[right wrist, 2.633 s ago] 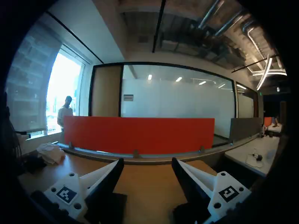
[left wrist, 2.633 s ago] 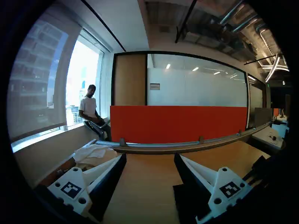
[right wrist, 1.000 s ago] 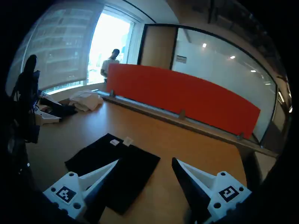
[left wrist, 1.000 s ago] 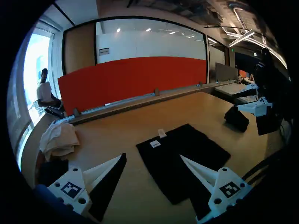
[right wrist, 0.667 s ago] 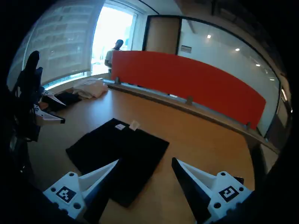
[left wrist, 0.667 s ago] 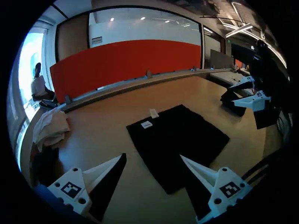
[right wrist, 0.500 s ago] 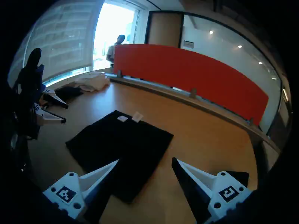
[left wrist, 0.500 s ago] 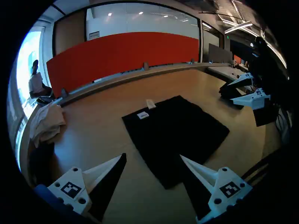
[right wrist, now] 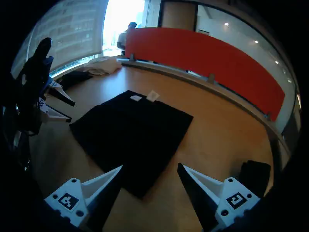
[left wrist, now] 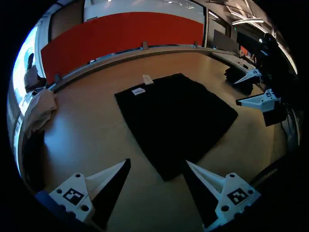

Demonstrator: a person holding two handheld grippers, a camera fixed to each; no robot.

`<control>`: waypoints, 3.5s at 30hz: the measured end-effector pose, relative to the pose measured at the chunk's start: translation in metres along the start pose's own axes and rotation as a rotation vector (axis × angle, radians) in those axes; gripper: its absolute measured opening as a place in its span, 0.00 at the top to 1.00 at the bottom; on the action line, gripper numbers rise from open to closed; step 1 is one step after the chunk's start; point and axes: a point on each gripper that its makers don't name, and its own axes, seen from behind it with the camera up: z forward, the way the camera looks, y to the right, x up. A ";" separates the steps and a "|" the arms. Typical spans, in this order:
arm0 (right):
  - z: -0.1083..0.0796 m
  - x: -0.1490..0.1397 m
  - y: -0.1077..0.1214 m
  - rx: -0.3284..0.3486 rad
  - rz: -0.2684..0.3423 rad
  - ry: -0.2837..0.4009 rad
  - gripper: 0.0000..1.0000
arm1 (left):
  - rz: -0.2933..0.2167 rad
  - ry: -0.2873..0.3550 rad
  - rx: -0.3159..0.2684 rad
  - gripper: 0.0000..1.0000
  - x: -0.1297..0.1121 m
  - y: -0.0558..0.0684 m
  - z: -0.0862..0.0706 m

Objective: Fold towel

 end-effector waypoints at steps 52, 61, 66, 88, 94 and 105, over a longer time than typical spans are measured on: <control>0.011 -0.058 -0.022 0.114 0.027 -0.122 0.65 | 0.017 -0.165 -0.034 0.48 -0.034 0.025 0.014; 0.010 -0.057 -0.022 0.109 0.040 -0.125 0.85 | -0.013 -0.173 -0.005 0.86 -0.035 0.020 0.014; 0.009 -0.057 -0.023 0.107 0.035 -0.127 0.87 | -0.007 -0.173 0.005 0.90 -0.035 0.019 0.013; -0.004 -0.036 -0.018 0.102 0.033 -0.100 0.90 | -0.073 -0.138 -0.007 0.91 -0.018 0.025 -0.003; -0.018 -0.022 -0.017 0.103 0.016 -0.089 0.90 | -0.101 -0.112 0.000 0.91 -0.004 0.022 -0.019; -0.050 0.013 -0.017 0.091 -0.001 -0.061 0.90 | -0.149 -0.063 0.004 0.91 0.027 0.021 -0.055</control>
